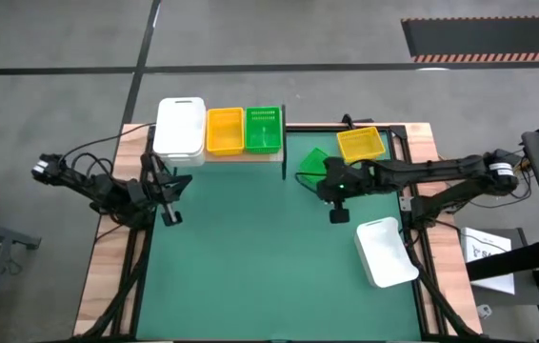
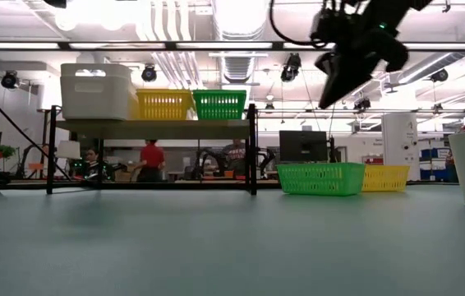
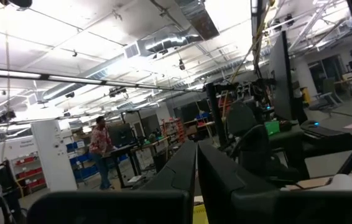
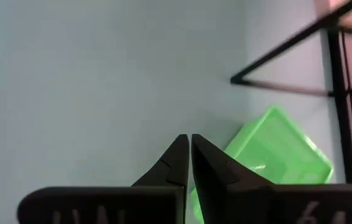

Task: Stack baskets on shelf by color
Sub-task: Stack the green basket on the green basket on the shelf

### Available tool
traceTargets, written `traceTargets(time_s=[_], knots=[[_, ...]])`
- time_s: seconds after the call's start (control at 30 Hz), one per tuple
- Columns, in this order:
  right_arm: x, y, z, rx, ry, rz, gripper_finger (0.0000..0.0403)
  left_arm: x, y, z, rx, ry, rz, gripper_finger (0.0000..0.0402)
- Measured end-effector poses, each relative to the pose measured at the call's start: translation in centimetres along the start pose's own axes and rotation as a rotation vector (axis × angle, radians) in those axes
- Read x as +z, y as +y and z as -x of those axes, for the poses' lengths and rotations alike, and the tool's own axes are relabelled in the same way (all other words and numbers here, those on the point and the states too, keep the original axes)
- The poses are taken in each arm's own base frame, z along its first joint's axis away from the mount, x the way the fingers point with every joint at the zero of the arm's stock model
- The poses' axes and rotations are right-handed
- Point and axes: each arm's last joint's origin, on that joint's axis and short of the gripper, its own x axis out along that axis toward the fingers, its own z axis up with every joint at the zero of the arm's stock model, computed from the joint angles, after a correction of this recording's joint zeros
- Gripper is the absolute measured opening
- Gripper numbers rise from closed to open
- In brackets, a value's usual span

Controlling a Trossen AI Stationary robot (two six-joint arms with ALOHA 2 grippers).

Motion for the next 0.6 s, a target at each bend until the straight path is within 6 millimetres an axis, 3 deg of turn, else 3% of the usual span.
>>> traceTargets(time_s=[0.17, 0.37, 0.6], knots=[[-1.8, 0.4, 0.8, -0.002, -0.004, -0.065, 0.0037, 0.0, -0.2, -0.2, -0.015, -0.017, 0.028, 0.0001], [-2.6, 0.5, 1.2, -0.003, -0.009, -0.127, 0.0096, 0.0, -0.5, -0.4, -0.032, -0.029, 0.030, 0.0001], [-2.9, 0.7, 0.5, 0.002, 0.051, -0.058, 0.0161, -0.1, -0.8, -0.6, -0.034, -0.029, 0.028, 0.0001]])
